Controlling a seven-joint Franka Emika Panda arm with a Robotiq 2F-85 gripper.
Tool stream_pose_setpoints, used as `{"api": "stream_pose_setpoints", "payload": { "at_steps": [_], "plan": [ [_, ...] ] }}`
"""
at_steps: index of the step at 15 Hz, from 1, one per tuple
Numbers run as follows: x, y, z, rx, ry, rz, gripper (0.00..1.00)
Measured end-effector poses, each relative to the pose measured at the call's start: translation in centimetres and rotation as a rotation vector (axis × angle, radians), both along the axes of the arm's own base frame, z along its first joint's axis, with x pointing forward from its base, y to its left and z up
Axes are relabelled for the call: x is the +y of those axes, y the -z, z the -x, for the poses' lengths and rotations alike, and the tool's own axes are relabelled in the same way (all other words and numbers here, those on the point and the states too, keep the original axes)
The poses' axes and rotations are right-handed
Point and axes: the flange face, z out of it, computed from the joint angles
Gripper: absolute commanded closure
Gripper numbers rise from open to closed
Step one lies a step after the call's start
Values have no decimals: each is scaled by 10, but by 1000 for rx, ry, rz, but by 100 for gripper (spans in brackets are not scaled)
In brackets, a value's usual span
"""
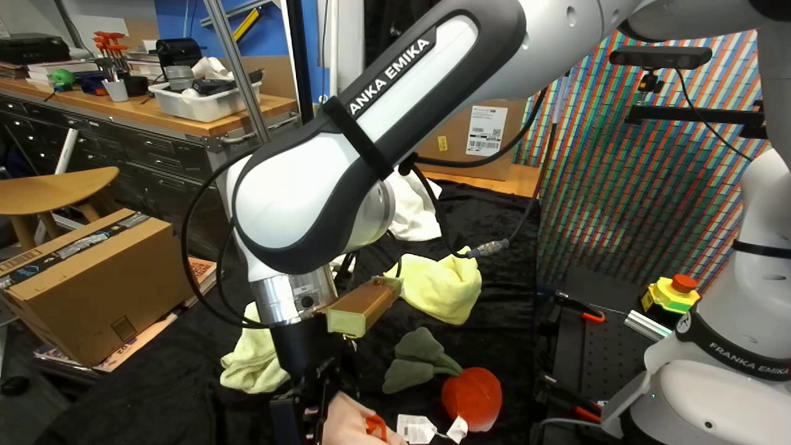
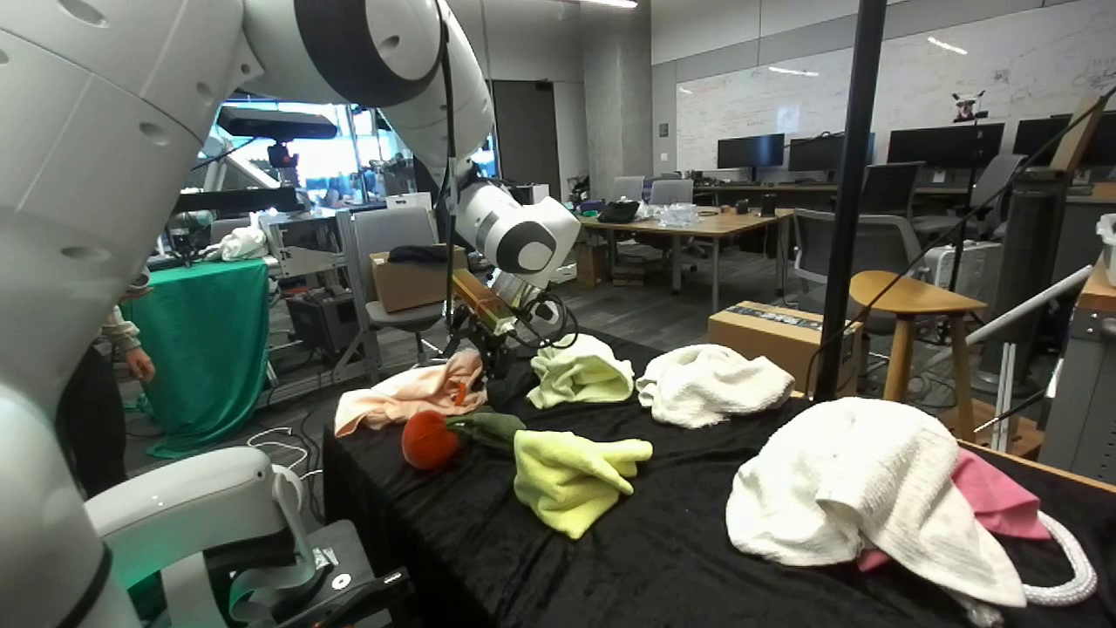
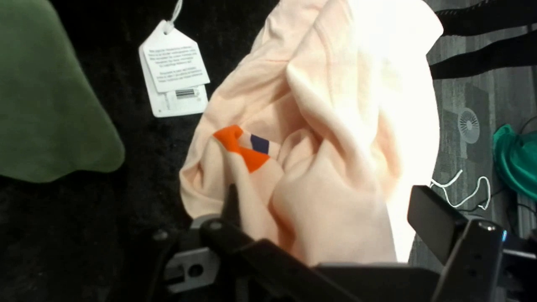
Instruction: Pile up all the objects on the table
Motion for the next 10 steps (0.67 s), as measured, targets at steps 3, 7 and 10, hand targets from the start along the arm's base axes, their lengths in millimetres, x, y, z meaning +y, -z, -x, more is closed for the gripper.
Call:
{"api": "stream_pose_setpoints", "payload": {
  "at_steps": [3, 7, 10],
  "plan": [
    [1, 4, 2, 11, 2, 6, 26],
    [0, 4, 4, 28, -5, 10, 58],
    [-1, 4, 2, 27, -2, 10, 81]
  ]
}}
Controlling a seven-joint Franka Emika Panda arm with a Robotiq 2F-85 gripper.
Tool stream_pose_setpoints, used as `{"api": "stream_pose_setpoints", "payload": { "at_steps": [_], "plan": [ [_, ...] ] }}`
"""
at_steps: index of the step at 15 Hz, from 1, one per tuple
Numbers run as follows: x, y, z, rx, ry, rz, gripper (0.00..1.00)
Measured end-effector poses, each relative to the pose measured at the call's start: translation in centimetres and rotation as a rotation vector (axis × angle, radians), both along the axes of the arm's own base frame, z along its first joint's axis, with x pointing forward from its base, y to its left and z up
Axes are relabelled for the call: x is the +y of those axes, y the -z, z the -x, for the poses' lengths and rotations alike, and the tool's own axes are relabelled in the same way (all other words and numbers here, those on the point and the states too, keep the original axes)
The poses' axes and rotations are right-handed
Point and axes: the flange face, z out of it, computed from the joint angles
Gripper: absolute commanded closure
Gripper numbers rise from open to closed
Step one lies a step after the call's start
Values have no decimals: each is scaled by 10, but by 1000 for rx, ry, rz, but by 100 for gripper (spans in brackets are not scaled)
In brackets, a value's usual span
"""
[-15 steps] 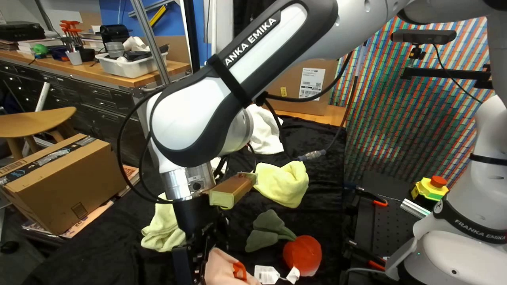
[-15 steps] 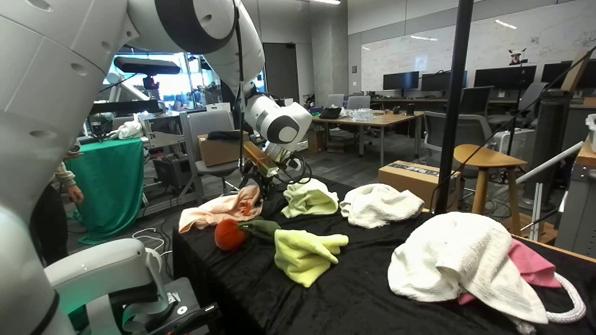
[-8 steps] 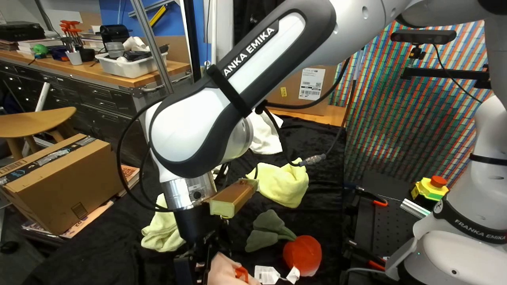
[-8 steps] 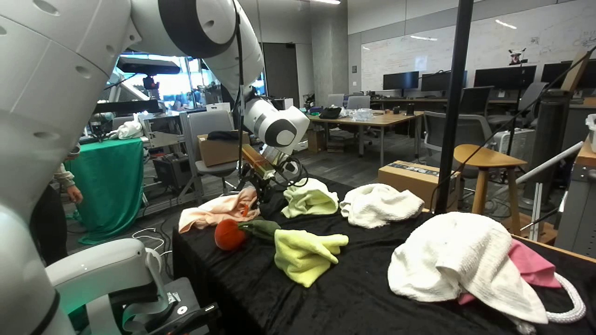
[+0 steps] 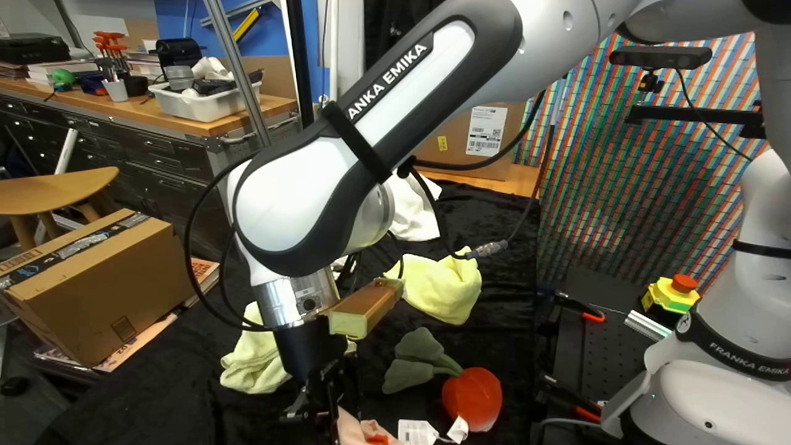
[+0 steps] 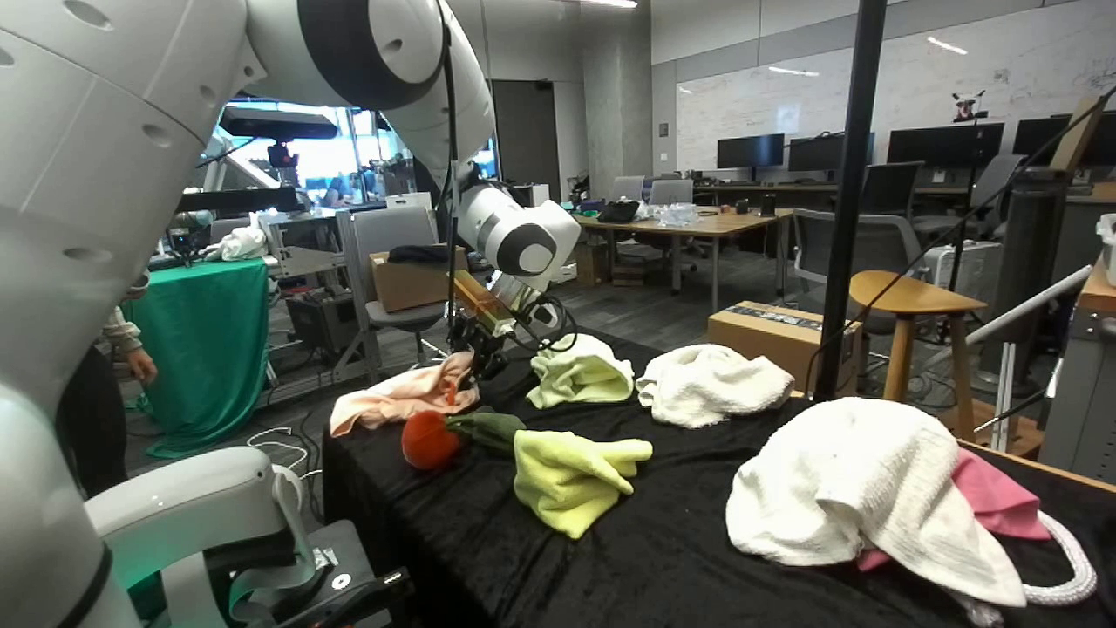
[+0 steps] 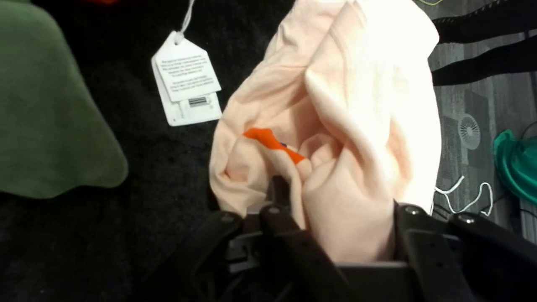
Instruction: Pile up all the objects on the table
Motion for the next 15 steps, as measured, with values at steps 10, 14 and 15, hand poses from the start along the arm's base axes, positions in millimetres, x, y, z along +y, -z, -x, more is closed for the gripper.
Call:
{"api": "stream_pose_setpoints", "payload": {
  "at_steps": [10, 14, 15],
  "plan": [
    [-29, -34, -31, -45, 84, -42, 95],
    [-63, -82, -50, -108, 154, -92, 95],
    [-74, -94, -54, -125, 173, -105, 95]
  ]
}}
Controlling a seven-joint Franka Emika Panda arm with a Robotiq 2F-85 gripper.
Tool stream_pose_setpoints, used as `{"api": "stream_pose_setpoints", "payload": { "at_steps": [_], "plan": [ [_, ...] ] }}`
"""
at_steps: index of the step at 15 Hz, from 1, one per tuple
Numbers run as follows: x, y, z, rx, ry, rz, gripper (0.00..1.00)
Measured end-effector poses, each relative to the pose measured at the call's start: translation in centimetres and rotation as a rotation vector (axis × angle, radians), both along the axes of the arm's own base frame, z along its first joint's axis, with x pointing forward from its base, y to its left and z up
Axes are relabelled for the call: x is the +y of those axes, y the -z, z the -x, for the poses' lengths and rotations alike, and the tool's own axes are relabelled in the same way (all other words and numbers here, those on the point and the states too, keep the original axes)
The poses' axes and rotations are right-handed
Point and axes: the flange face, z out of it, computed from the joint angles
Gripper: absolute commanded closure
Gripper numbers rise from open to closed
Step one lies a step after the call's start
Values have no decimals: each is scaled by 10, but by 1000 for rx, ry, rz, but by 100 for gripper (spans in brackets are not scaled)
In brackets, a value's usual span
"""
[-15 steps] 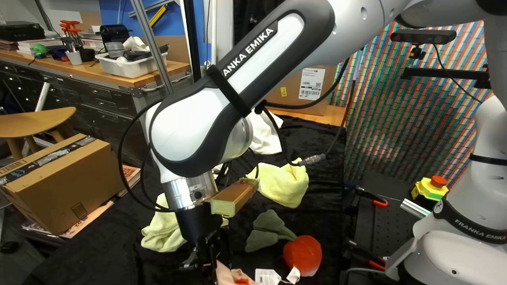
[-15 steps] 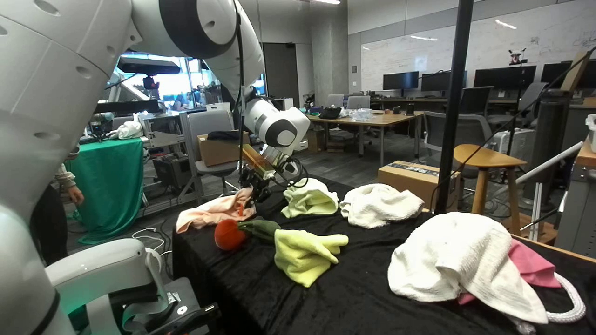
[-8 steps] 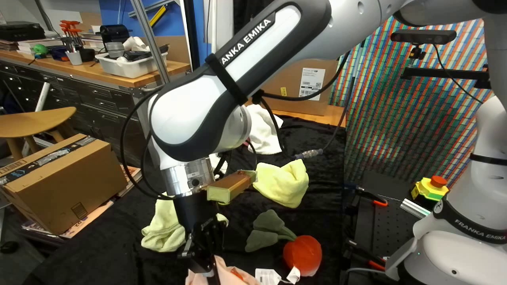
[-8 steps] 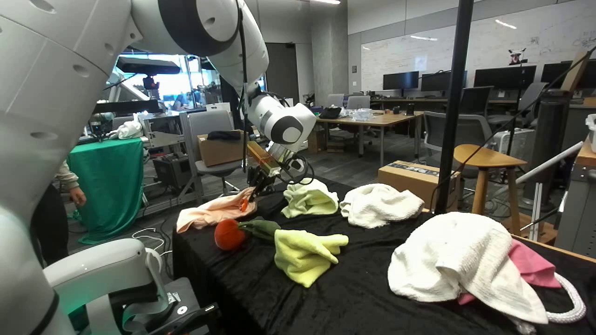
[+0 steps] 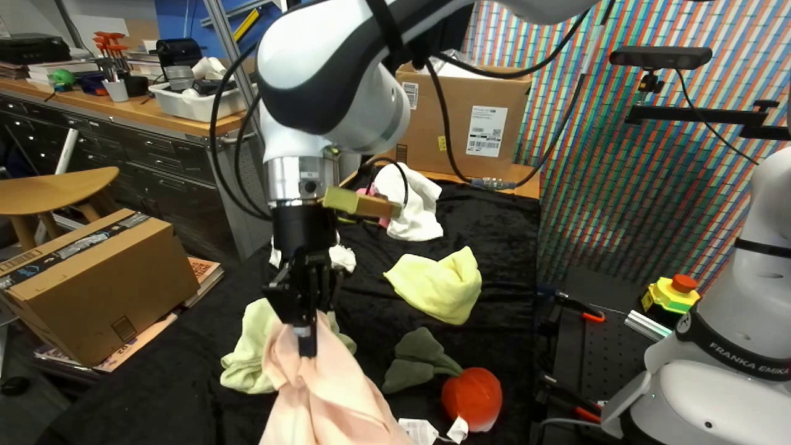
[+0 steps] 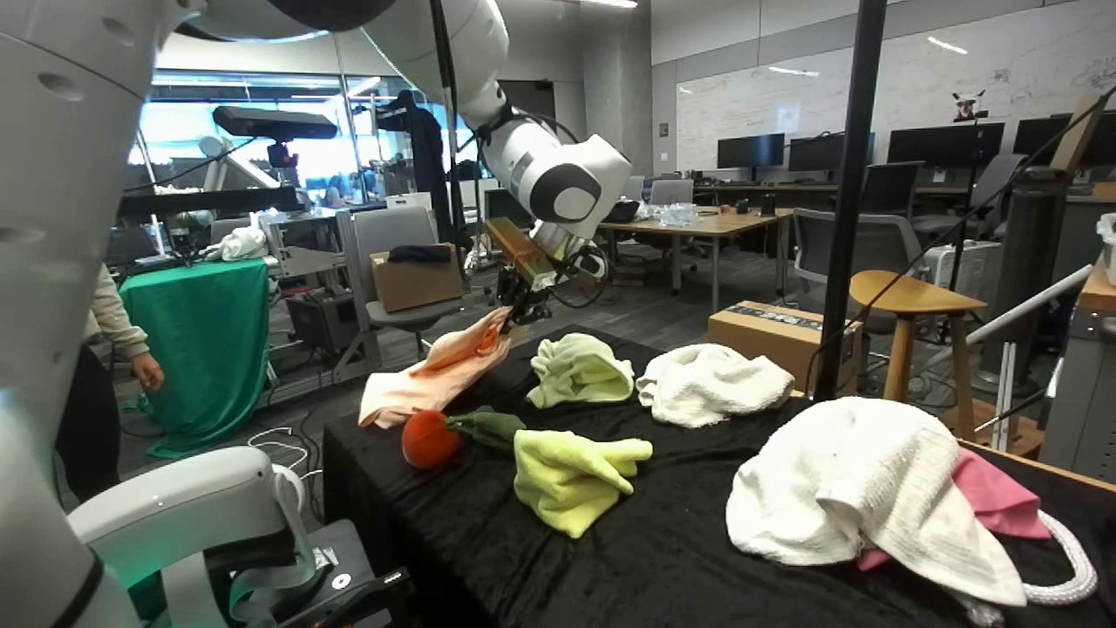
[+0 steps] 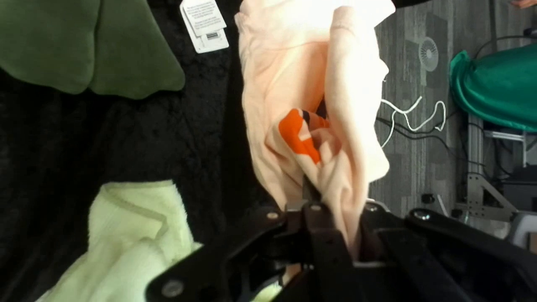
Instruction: Pile up all the objects on the table
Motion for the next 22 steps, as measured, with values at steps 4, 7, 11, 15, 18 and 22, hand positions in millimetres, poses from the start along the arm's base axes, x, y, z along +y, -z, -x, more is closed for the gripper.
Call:
{"api": "stream_pose_setpoints", "payload": {
  "at_steps": [4, 7, 11, 15, 18, 22],
  "plan": [
    [-62, -44, -13, -81, 64, -33, 95],
    [-113, -80, -17, -133, 83, -38, 95],
    [-177, -124, -20, -219, 133, 8, 95],
    [-231, -152, -22, -293, 169, 103, 95],
    [-266, -171, -24, -362, 206, 179, 95],
    [-310, -204, -28, -470, 294, 263, 95]
  ]
}}
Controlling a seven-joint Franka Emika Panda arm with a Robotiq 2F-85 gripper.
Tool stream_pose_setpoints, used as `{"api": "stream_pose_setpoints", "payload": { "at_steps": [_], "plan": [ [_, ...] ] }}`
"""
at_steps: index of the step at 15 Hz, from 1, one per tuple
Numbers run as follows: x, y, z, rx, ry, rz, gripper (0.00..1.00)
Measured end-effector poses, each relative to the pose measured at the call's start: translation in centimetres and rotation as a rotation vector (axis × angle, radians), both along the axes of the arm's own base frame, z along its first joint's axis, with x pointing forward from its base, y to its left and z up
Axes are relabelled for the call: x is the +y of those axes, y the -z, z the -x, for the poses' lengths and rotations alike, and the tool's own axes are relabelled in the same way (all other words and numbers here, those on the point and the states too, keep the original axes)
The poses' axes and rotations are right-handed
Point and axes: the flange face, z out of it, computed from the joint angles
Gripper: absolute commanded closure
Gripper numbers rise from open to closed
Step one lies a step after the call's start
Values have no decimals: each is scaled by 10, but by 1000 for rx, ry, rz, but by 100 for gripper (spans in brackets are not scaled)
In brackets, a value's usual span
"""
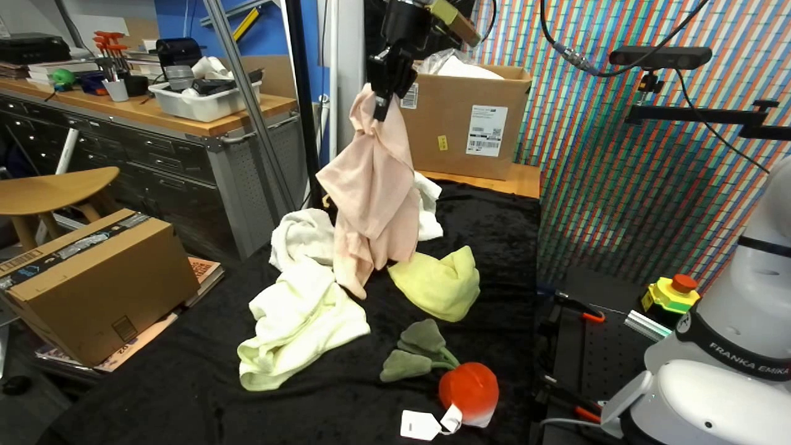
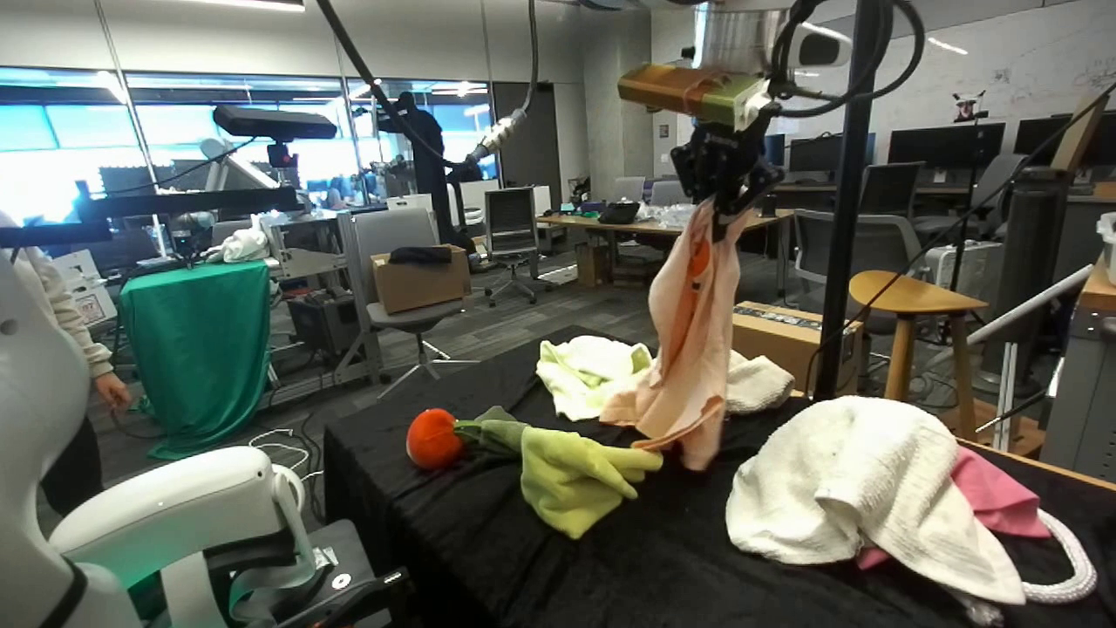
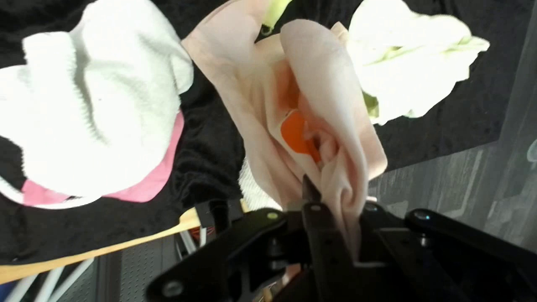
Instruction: Pile up all the objects on the table
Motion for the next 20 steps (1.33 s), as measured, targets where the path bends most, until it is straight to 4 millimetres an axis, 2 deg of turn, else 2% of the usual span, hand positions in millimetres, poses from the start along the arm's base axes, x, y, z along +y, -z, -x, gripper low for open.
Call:
{"api": "stream_pose_setpoints", "payload": {
  "at_steps": [6, 11, 13, 15, 20],
  "plan": [
    [-61, -49, -5, -172, 179, 56, 95],
    [-102, -66, -8, -291, 361, 144, 95],
    [-114, -63, -7, -294, 409, 179, 95],
    [-119, -51, -6, -270, 423, 210, 95],
    [-107, 6, -1, -161, 368, 283, 95]
  ]
}}
